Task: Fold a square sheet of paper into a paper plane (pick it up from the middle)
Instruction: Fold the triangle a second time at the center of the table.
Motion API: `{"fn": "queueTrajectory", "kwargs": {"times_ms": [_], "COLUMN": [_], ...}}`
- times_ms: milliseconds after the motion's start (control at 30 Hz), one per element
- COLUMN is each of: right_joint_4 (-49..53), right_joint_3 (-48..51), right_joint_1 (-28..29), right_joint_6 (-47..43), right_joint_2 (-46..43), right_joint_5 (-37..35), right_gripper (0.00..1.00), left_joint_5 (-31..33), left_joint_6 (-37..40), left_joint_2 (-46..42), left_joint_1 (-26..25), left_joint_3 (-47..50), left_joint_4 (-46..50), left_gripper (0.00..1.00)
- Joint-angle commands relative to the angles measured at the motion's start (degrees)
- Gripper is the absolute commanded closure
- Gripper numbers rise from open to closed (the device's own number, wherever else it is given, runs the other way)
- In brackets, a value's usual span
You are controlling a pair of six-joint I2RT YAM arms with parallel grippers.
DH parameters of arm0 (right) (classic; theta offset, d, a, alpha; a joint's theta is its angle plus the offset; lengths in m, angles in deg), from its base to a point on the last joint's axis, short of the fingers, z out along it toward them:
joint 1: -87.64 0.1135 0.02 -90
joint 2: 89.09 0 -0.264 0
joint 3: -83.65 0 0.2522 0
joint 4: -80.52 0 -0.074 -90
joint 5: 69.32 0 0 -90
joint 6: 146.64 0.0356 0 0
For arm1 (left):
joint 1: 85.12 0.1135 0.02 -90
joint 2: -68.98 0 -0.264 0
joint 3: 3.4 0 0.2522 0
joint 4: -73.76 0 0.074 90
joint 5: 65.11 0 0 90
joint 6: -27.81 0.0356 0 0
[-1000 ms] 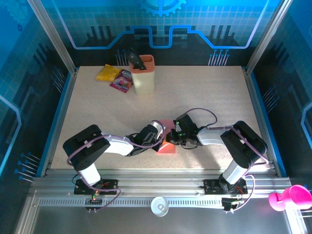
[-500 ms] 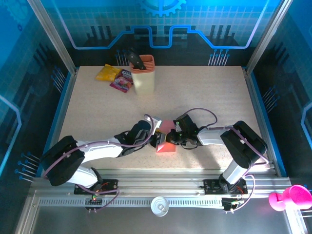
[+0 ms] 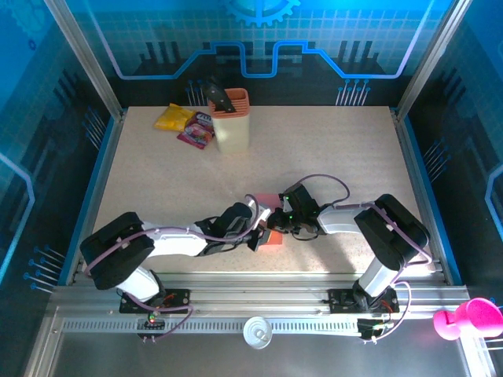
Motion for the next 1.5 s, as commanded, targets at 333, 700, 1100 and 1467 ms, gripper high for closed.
{"fn": "queueTrajectory", "kwargs": {"times_ms": [333, 700, 1100, 1467], "right_joint_4": [7.1, 7.7, 7.4, 6.1], "right_joint_3": [2.8, 3.1, 3.2, 0.4], "right_joint_1": [-1.3, -1.9, -2.4, -2.9], "right_joint_6": [-0.6, -1.1, -1.2, -4.2], "right_joint_2": [2.2, 2.0, 3.2, -0.6], "right_joint_5": [-2.4, -2.6, -2.5, 1.4], "right_gripper": [1.00, 1.00, 1.00, 1.00], "left_joint_5": [0.9, 0.3, 2.2, 2.7], "left_joint_6": [-1.1, -3.0, -5.4, -7.9], "left_joint_2": [3.2, 3.2, -0.6, 1.3], "left_joint_1": [-0.2, -0.3, -0.7, -0.8], "left_joint_3": [5.5, 10.0, 16.4, 18.2], "left_joint_4": [-5.6, -7.5, -8.0, -10.3], "left_gripper": [1.00, 1.00, 1.00, 1.00]}}
